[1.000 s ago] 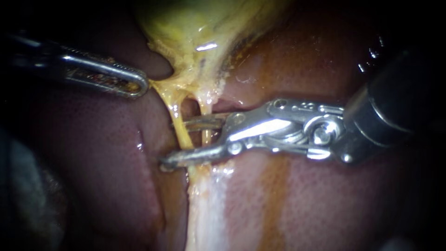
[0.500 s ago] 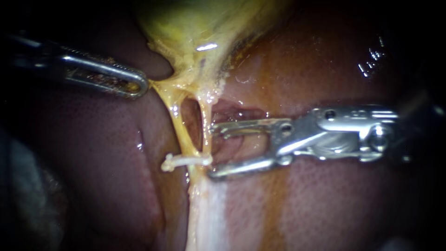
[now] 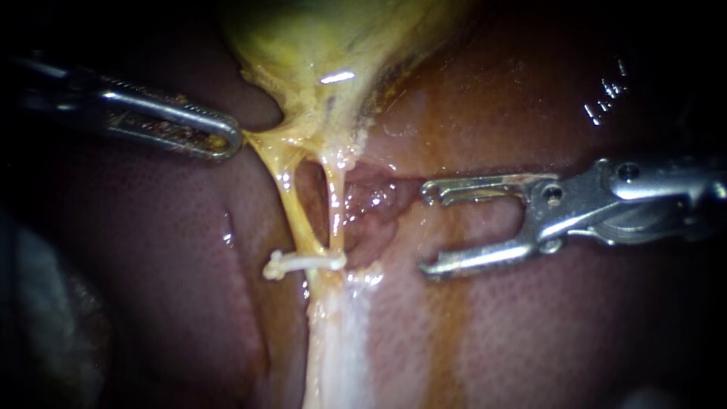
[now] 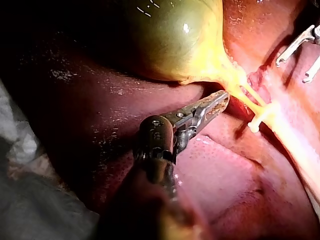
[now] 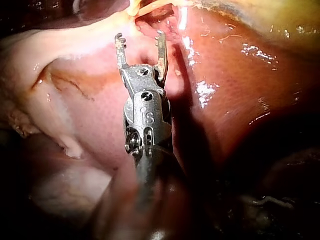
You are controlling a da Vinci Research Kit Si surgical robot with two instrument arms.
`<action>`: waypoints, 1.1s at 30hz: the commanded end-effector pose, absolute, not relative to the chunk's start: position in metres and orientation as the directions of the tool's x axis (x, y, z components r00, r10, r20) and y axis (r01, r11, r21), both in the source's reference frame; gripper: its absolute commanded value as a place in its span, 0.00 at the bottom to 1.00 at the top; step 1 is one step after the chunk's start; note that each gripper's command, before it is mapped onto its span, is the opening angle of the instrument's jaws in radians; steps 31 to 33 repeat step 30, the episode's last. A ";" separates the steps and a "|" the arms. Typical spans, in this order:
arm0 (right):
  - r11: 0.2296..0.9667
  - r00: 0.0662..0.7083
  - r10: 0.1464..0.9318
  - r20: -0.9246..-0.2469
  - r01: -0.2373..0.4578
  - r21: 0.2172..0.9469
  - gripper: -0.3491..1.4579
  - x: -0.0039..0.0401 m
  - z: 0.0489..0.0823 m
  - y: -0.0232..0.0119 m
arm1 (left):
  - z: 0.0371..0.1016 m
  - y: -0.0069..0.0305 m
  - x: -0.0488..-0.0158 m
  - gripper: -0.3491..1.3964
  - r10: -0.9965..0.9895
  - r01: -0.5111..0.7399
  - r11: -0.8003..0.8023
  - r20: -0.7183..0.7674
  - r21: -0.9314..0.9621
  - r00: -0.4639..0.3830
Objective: Going back first clip left tube
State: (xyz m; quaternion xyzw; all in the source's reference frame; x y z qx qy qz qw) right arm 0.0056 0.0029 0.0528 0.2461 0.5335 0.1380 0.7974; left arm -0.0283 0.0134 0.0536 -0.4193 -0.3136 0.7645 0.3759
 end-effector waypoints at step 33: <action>0.840 0.392 0.483 -0.783 0.045 0.541 0.47 0.0049 0.0525 0.0026 | 0.0583 0.0123 -0.0325 0.00 0.832 -0.312 -0.532 -0.415 -0.787 -0.369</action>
